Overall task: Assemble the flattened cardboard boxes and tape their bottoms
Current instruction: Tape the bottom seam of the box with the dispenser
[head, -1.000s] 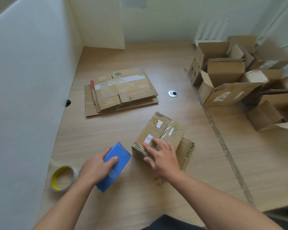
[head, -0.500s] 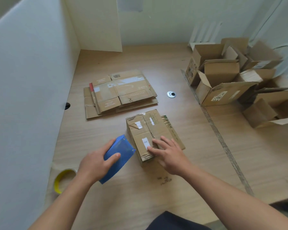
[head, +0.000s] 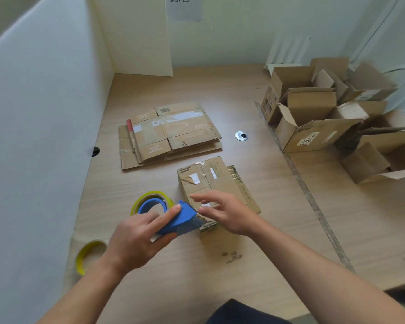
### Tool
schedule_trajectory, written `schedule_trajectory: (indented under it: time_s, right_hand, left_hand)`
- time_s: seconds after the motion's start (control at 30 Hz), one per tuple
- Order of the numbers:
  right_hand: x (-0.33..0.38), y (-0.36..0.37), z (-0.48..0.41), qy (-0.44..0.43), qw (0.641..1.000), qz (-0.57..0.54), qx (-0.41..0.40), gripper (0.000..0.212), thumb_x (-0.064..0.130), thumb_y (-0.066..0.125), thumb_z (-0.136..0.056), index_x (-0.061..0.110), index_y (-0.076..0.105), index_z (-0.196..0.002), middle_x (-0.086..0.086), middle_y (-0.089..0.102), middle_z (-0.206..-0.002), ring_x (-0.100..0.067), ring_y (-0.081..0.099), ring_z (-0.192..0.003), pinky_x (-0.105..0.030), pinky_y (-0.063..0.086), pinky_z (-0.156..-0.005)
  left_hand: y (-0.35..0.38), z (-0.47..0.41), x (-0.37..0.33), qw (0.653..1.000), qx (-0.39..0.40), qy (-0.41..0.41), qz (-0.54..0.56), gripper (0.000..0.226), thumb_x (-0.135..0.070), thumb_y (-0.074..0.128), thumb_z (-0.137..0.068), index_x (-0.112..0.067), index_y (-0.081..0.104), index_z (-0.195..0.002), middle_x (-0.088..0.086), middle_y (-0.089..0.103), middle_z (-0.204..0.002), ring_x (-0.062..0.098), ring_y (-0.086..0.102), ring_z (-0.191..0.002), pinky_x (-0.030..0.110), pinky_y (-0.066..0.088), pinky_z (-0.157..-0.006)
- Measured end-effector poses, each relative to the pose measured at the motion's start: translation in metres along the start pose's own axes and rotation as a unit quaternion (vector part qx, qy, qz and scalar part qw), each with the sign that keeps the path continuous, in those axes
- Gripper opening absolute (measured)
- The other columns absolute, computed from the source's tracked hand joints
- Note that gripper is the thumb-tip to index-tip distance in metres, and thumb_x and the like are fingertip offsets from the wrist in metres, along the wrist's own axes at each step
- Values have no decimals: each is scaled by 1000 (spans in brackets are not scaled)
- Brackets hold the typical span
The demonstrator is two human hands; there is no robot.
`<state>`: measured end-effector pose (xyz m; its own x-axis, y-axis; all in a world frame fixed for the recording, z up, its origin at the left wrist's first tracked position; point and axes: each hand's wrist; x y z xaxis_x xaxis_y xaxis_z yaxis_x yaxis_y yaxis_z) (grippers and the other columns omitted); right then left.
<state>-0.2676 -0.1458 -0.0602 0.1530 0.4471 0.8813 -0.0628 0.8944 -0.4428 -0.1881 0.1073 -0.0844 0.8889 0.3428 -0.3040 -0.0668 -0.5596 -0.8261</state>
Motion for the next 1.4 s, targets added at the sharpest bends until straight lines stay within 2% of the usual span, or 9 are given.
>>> schedule_trajectory:
  time_s: [0.13, 0.27, 0.37, 0.6, 0.8, 0.93, 1.03, 1.2, 1.4]
  right_hand:
    - [3, 7, 4, -32, 999, -22, -8, 18, 24, 60, -99, 32, 74, -105, 11, 71, -105, -10, 65, -104, -48, 53, -93]
    - [8, 5, 8, -25, 999, -33, 0, 21, 41, 51, -96, 43, 72, -98, 15, 70, -108, -8, 63, -109, -44, 50, -98]
    - [10, 2, 11, -21, 998, -60, 18, 26, 51, 53, -92, 37, 73, -99, 12, 70, -111, -9, 62, -111, -40, 48, -100]
    - [3, -4, 15, -2, 999, -41, -30, 12, 33, 66, -95, 35, 76, -88, 12, 67, -106, -4, 62, -105, -39, 50, -99]
    - [-9, -16, 26, 36, 997, 34, -60, 20, 28, 66, -95, 34, 74, -78, 15, 60, -107, -1, 58, -103, -31, 47, -95]
    - [-30, -48, 43, 95, 983, -3, -159, 24, 19, 66, -94, 21, 76, -72, 6, 63, -103, -2, 59, -99, -20, 40, -88]
    - [-52, -72, 57, 154, 973, 7, -171, 23, 21, 65, -94, 16, 78, -76, 4, 62, -103, -7, 59, -99, -24, 41, -88]
    - [-74, -64, 50, 232, 957, -21, -175, 31, 24, 61, -96, 17, 68, -66, 9, 58, -64, -10, 51, -66, -26, 36, -61]
    - [-91, -62, 43, 261, 949, 30, -175, 35, 34, 61, -97, 22, 66, -64, -19, 71, -88, -24, 62, -83, -28, 38, -64]
  left_hand:
    - [-4, 2, -5, 1000, -3, 25, -7, 56, -42, 62, -94, -28, 45, -145, -6, 54, -76, 21, 48, -57, 30, 41, -51]
    - [-8, 2, -10, 1000, 3, 23, -3, 56, -42, 62, -93, -27, 45, -145, -5, 57, -76, 21, 49, -57, 31, 43, -50]
    - [-9, 1, -13, 1000, 9, 26, 9, 58, -42, 62, -93, -27, 43, -146, -5, 58, -76, 20, 51, -58, 31, 45, -51]
    - [-11, -4, -24, 998, 25, 19, 52, 60, -47, 57, -94, -24, 42, -147, -9, 62, -84, 10, 51, -69, 20, 39, -58]
    - [-7, -13, -36, 973, 144, -110, 141, 63, -60, 49, -88, -57, 27, -147, -22, 62, -99, 2, 54, -80, 1, 37, -69]
    - [-7, -15, -25, 949, 229, -173, 130, 69, -75, 38, -78, -59, 27, -144, -22, 63, -100, -1, 56, -77, 5, 39, -70]
    - [-13, -17, -15, 920, 283, -222, 156, 62, -79, 41, -71, -68, 36, -132, -26, 65, -110, -7, 59, -90, 9, 42, -75]
    - [-1, -50, -32, 879, 373, -254, 151, 39, -65, 47, -76, -73, 44, -115, -28, 63, -114, -4, 59, -99, 22, 47, -85]
    - [6, -66, -35, 853, 404, -293, 154, 29, -64, 49, -75, -83, 46, -96, -27, 67, -103, 0, 63, -92, 29, 51, -85]
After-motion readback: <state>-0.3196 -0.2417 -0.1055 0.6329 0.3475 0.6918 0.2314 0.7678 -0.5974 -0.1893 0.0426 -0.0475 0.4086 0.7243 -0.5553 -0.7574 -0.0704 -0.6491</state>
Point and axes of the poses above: each hand's wrist, its own z-axis away from the middle knuckle, its own y-axis out of the palm, x = y × z
